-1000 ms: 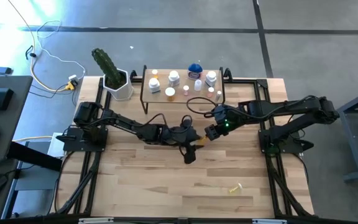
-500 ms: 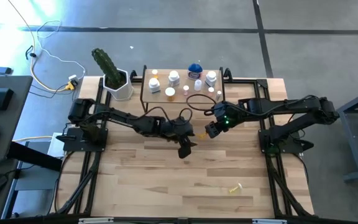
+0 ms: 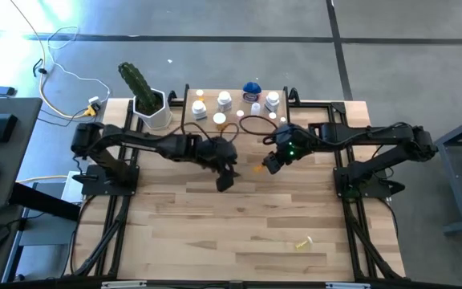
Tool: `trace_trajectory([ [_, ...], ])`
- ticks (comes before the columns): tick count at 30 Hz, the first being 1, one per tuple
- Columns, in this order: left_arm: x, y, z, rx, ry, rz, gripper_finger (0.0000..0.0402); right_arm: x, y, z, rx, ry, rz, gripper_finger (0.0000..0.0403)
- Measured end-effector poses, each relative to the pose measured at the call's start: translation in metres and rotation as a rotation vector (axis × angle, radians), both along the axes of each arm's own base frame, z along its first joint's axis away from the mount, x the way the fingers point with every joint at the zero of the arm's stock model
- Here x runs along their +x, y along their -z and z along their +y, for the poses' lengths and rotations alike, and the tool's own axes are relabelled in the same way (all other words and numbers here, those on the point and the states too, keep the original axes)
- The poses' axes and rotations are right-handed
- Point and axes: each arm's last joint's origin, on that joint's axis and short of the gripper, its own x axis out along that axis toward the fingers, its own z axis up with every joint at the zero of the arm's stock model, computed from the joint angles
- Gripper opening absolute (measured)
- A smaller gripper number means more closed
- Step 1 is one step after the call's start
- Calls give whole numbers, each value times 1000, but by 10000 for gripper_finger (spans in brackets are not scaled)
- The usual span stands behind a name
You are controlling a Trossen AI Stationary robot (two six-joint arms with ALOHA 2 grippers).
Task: Pick and place medicine bottles onto shelf by color
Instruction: Put the orange pill bottle on the shelf
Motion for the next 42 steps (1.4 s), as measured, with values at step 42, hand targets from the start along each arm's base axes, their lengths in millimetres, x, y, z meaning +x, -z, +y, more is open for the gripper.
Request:
trace_trajectory([
  [42, -52, -39, 31, -103, -204, 38, 225, 3, -109, -89, -661, -284, 46, 103],
])
